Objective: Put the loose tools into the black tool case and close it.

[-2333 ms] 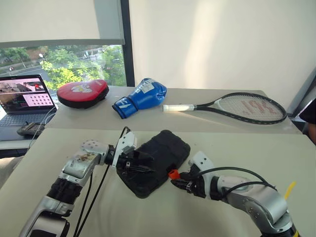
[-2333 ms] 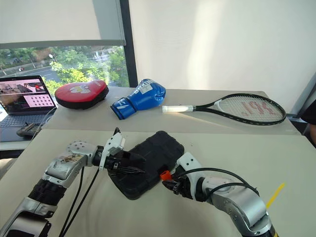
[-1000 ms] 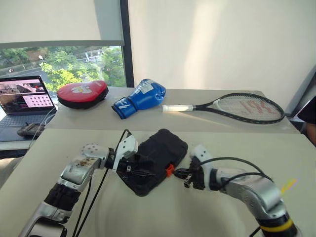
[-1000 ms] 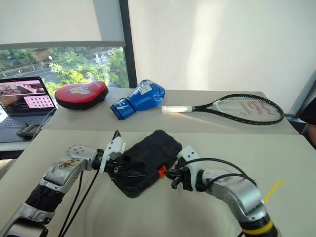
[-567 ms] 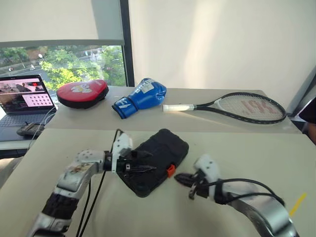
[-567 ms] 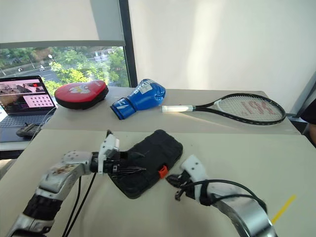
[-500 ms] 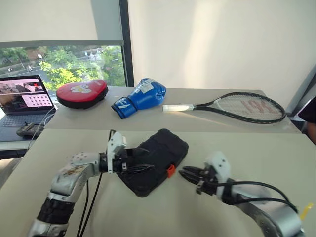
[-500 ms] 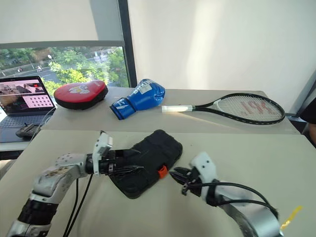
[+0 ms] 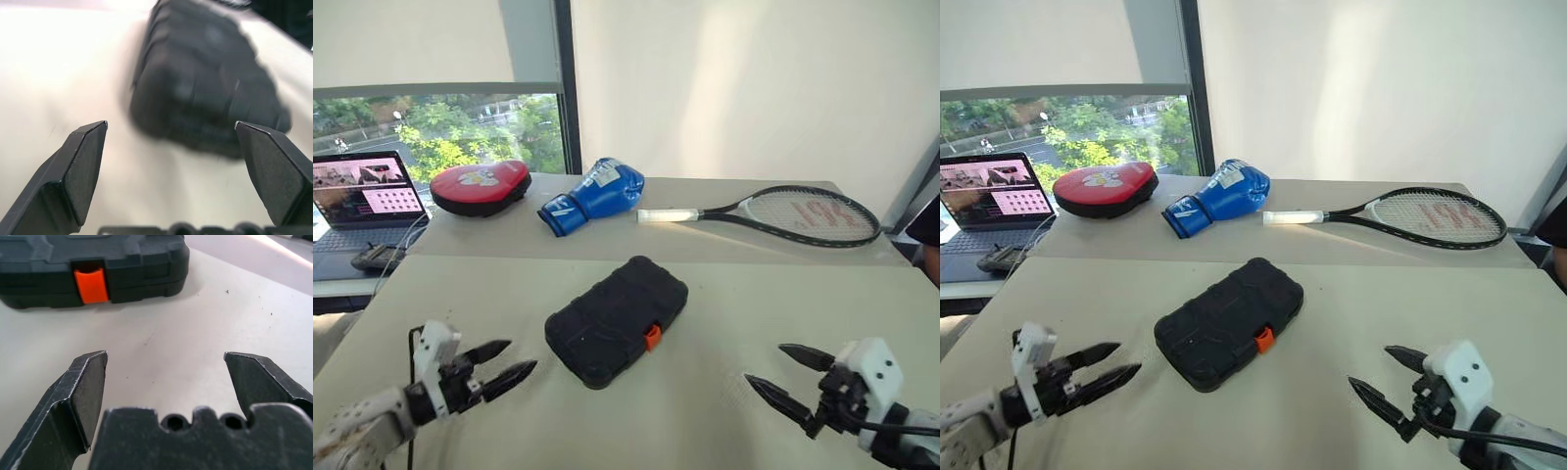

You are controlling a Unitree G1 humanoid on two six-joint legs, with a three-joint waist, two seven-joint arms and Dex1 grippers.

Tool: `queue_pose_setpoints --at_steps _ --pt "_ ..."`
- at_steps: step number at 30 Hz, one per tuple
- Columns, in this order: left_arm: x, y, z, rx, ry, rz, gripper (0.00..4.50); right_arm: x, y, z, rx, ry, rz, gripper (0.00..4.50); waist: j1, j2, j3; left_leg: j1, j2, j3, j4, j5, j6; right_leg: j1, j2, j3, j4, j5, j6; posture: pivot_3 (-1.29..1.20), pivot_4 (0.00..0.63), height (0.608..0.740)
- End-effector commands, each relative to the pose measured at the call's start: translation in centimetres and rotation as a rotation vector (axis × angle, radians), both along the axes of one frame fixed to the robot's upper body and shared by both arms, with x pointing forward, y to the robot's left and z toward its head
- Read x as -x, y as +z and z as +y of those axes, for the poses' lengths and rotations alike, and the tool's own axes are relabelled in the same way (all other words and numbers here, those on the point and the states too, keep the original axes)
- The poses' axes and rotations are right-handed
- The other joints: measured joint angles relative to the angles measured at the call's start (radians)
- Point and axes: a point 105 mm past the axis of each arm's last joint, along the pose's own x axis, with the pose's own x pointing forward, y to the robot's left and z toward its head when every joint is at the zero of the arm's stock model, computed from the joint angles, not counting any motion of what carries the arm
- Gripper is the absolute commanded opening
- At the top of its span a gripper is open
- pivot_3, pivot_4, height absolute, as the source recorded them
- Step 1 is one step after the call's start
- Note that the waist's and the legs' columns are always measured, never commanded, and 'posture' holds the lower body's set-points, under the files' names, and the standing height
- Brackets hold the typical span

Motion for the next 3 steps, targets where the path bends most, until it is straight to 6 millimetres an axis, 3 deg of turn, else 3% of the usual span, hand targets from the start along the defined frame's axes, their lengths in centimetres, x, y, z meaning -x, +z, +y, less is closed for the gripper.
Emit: queue_pose_setpoints --at_steps 1,3 --pt "0.59 0.57 0.32 -0.072 -0.006 -0.059 4.50 0.22 0.71 -0.12 0.036 0.028 -0.051 4.48 0.003 0.000 0.000 0.000 0.000 0.000 0.000 0.000 0.000 0.000 -0.001 0.000 0.000 -0.001 0.001 0.00 0.150 0.740" --pt "0.64 0.45 0.78 -0.056 0.014 -0.057 4.50 0.06 0.67 -0.08 0.033 0.027 -0.053 4.48 0.004 0.000 0.000 0.000 0.000 0.000 0.000 0.000 0.000 -0.001 -0.001 0.000 0.000 -0.003 0.004 0.00 0.150 0.740"
